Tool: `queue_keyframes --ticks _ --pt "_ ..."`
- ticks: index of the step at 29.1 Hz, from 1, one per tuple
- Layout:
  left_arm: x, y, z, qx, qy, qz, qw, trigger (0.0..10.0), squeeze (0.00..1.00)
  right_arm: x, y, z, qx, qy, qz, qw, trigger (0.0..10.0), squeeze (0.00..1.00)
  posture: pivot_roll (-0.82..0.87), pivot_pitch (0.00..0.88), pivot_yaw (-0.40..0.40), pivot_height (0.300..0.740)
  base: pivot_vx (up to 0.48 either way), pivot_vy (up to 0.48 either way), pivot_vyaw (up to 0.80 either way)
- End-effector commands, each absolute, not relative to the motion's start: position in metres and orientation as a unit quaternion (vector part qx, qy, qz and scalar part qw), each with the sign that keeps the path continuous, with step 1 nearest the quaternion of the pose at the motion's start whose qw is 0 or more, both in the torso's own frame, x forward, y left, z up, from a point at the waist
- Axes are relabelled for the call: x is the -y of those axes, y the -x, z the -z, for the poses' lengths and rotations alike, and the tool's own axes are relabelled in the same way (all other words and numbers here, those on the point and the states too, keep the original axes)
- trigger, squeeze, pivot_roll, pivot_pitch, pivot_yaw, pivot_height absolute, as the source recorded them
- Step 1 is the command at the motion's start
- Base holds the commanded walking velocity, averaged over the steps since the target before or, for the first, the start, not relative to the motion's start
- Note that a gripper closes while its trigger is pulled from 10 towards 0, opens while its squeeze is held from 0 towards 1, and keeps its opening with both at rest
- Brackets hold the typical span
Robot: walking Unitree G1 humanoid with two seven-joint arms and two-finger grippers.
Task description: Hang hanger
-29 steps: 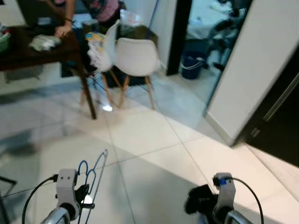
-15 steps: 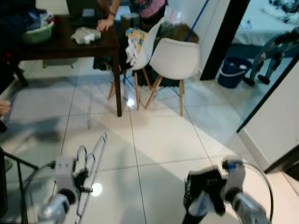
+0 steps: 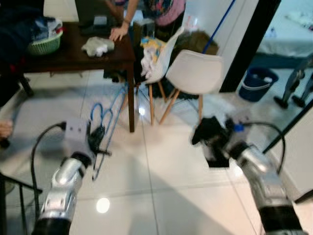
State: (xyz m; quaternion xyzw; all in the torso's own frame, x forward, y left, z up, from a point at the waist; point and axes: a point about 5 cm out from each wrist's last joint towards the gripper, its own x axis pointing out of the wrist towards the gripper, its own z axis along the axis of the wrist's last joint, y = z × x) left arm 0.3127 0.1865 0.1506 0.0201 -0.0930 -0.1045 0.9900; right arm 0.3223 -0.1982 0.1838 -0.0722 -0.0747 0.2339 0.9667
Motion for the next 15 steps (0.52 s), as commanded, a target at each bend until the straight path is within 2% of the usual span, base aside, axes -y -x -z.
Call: queue_keyframes --ticks 1,7,13,15 --pt "-0.18 -0.315 -0.158 0.099 -0.035 0.105 0.989 10.0 0.0 0.195 -0.319 -0.186 0.07 0.074 -0.245 0.964 10.0 0.0 0.03 0.109 -0.031 0.74 0.48 0.0 0.0" --pt "-0.192 -0.322 -0.18 0.114 -0.072 0.051 0.99 10.0 0.0 0.176 -0.317 -0.207 0.093 0.077 -0.272 0.955 10.0 0.0 0.03 0.106 -0.03 0.74 0.48 0.0 0.0" --pt "-0.192 -0.323 -0.189 0.122 -0.082 0.05 0.988 10.0 0.0 0.17 -0.315 -0.214 0.099 0.078 -0.278 0.952 10.0 0.0 0.03 0.1 -0.028 0.74 0.48 0.0 0.0" --pt "-0.184 -0.324 -0.197 0.126 -0.105 0.056 0.985 10.0 0.0 0.162 -0.316 -0.216 0.097 0.067 -0.284 0.952 10.0 0.0 0.04 0.093 -0.028 0.74 0.48 0.0 0.0"
